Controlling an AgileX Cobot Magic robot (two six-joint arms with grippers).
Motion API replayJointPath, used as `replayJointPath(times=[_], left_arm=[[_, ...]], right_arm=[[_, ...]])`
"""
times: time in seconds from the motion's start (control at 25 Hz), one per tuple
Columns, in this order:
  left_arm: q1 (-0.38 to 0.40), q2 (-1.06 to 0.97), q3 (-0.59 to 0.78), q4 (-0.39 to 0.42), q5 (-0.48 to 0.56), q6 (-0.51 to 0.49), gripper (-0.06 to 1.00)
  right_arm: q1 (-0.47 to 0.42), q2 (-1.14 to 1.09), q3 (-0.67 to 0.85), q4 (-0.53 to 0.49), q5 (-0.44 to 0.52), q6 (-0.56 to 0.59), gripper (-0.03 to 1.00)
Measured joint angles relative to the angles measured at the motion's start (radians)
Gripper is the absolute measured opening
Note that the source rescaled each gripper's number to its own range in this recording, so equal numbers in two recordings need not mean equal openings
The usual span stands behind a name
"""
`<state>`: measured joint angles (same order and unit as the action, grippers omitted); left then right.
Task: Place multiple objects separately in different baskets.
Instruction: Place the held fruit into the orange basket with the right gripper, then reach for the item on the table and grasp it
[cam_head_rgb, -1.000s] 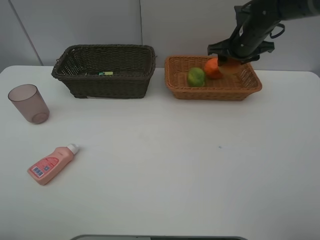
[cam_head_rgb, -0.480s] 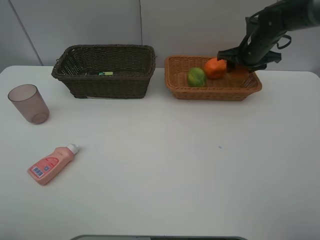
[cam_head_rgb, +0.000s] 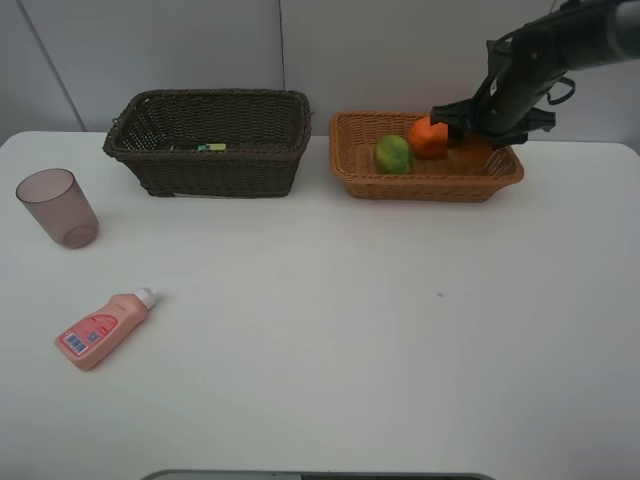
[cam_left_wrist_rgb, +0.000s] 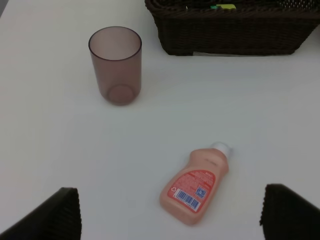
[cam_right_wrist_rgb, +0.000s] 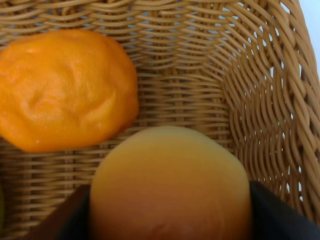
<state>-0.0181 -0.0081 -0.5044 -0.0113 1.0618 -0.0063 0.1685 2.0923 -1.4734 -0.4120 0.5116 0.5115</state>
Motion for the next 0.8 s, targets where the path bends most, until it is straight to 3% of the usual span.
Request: replayJointPath(times=[0.12,0.2,0.52,0.8], left_arm=[[0.000,0.000,0.000,0.000,0.000,0.000,0.92],[0.000,0.000,0.000,0.000,0.000,0.000,0.92],[0.000,0.000,0.000,0.000,0.000,0.000,0.92],[0.000,0.000,0.000,0.000,0.000,0.000,0.92]], right_arm=[[0.000,0.000,0.000,0.002,0.007,0.000,0.81],[0.000,0.000,0.000,0.013,0.016,0.000,0.86],[0.019,-0.069,0.000,0.099,0.092,-0.046,0.89],[0.051,-0.179,0.005,0.162,0.302,-0.101,0.89]])
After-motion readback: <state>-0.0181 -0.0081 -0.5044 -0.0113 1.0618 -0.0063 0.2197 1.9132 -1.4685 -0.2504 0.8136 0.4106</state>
